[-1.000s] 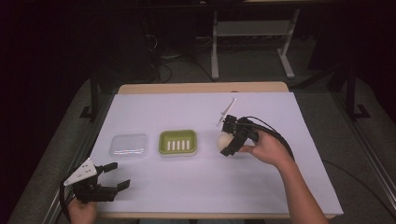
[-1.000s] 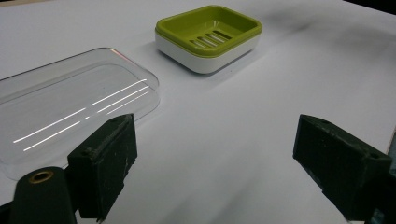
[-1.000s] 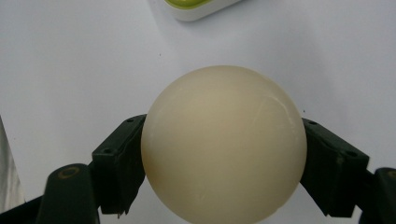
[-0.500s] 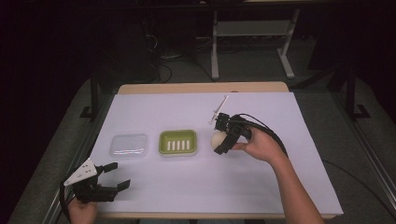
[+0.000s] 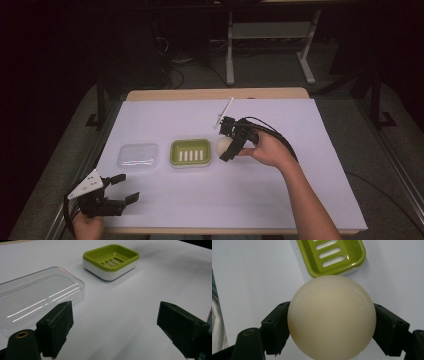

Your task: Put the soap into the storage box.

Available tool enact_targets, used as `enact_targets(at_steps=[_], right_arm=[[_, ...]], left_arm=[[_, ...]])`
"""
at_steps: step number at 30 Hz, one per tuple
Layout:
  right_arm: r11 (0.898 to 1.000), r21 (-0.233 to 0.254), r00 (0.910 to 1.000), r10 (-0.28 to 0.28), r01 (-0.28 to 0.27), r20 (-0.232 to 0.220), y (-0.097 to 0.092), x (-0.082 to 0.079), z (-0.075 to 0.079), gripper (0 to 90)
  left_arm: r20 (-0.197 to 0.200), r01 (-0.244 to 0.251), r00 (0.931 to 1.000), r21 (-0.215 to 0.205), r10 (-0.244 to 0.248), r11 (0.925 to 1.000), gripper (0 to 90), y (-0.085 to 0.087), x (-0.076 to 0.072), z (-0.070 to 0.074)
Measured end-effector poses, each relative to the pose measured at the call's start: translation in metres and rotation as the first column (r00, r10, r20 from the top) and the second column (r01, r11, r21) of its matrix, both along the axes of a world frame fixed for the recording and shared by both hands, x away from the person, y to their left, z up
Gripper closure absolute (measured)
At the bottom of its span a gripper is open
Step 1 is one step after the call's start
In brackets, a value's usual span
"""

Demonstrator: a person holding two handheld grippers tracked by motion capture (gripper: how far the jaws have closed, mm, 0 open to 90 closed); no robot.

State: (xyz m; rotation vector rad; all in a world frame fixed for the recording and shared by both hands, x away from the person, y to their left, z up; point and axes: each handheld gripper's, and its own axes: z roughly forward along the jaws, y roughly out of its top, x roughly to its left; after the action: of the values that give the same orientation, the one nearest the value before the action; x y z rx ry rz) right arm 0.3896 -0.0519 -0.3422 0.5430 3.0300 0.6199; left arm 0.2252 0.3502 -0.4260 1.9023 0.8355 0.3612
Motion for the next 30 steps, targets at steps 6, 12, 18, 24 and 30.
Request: enact_targets(at_steps=[6,12,18,24,30], right_arm=[[1.0,-0.003,0.9998,0.018,-0.018,0.003,0.011,0.005,0.003,22.3],[1.0,-0.005,0.9996,0.028,-0.028,-0.003,0.023,0.009,0.005,22.4],[0.999,-0.002,0.9988,0.049,-0.049,-0.005,0.036,0.011,0.005,22.4],[0.998,0.0,0.9978,0.065,-0.065,-0.011,0.046,0.014,0.002,22.4],[0.998,-0.013,0.9976,0.067,-0.067,-0.015,0.056,0.018,0.0,22.4]], left_arm=[[0.004,0.0,1.0,0.002,0.0,1.0,12.8,0.0,0.0,0.0],[0.002,0.003,1.0,0.001,-0.003,1.0,12.8,0.0,0.0,0.0],[0.005,0.005,1.0,0.002,-0.005,1.0,12.8,0.001,0.0,0.0],[0.006,0.002,1.0,-0.004,-0.002,1.0,12.8,0.001,-0.001,0.0],[0.005,0.007,1.0,0.004,-0.007,1.0,12.8,0.0,-0.001,0.001]])
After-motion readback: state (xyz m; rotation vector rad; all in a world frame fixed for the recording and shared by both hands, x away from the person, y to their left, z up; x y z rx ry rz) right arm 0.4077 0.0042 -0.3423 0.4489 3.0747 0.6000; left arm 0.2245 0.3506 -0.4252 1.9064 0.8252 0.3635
